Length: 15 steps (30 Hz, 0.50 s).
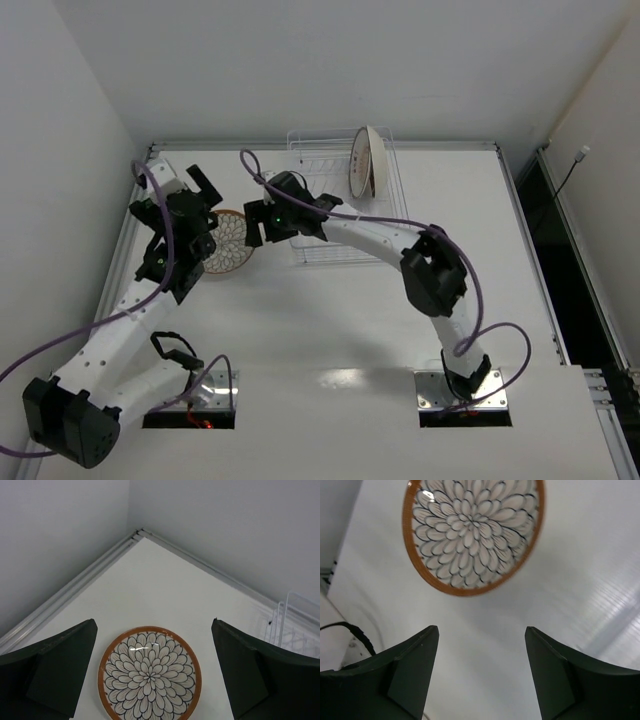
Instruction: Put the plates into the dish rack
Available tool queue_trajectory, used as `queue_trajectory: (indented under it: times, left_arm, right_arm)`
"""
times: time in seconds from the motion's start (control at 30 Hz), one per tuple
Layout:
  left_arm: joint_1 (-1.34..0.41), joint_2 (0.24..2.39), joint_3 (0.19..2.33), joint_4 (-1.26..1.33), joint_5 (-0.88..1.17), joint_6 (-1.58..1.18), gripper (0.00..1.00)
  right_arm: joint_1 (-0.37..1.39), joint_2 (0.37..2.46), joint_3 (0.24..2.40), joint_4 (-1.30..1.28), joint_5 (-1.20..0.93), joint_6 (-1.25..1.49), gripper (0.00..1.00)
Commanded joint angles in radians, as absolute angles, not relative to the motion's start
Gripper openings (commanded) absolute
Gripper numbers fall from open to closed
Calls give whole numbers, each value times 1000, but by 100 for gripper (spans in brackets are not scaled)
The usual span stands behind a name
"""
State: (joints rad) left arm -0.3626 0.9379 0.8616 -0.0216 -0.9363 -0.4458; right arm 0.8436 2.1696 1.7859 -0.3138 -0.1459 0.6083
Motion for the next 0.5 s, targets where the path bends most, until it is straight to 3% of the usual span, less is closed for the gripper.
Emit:
queue_trajectory:
  times: [0.0,0.27,0.47]
  left_arm:
    - [-387,991,897,-8,-807,-361,100]
    - [-387,1175,1109,-371,-502,-394,100]
    - [-380,1369,1192,-512,-184,-327,100]
  right_arm:
    - [839,1892,1708,-362,24,563,68]
    - [839,1378,1335,-327,271,563,74]
    - [839,1079,1203,-533,492,503,79]
